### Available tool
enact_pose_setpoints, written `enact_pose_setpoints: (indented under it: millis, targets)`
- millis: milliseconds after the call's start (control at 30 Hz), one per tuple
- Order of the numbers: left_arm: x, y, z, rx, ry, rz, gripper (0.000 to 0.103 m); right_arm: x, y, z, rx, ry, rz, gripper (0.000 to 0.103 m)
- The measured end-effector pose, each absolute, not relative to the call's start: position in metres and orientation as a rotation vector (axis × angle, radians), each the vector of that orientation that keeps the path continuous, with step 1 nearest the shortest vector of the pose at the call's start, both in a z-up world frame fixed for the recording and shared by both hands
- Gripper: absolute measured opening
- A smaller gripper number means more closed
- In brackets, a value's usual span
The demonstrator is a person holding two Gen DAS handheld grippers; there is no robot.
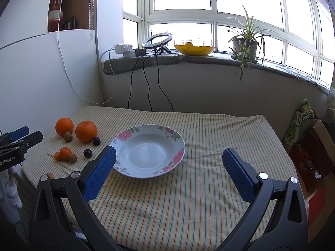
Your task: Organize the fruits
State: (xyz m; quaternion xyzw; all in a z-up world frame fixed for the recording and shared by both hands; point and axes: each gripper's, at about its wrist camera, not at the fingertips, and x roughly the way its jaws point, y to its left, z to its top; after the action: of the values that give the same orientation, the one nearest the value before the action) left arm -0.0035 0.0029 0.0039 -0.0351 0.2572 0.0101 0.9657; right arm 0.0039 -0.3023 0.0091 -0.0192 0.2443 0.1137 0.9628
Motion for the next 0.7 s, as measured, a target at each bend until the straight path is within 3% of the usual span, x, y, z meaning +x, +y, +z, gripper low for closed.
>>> enact_pose_setpoints:
  millis: [700]
  targets:
    - [-0.0033, 0.0037, 0.0021, -0.072, 0.519, 0.018, 0.085, 0.0033, -0.2982, 0.0081, -0.04, 0.496, 0.238, 0.103]
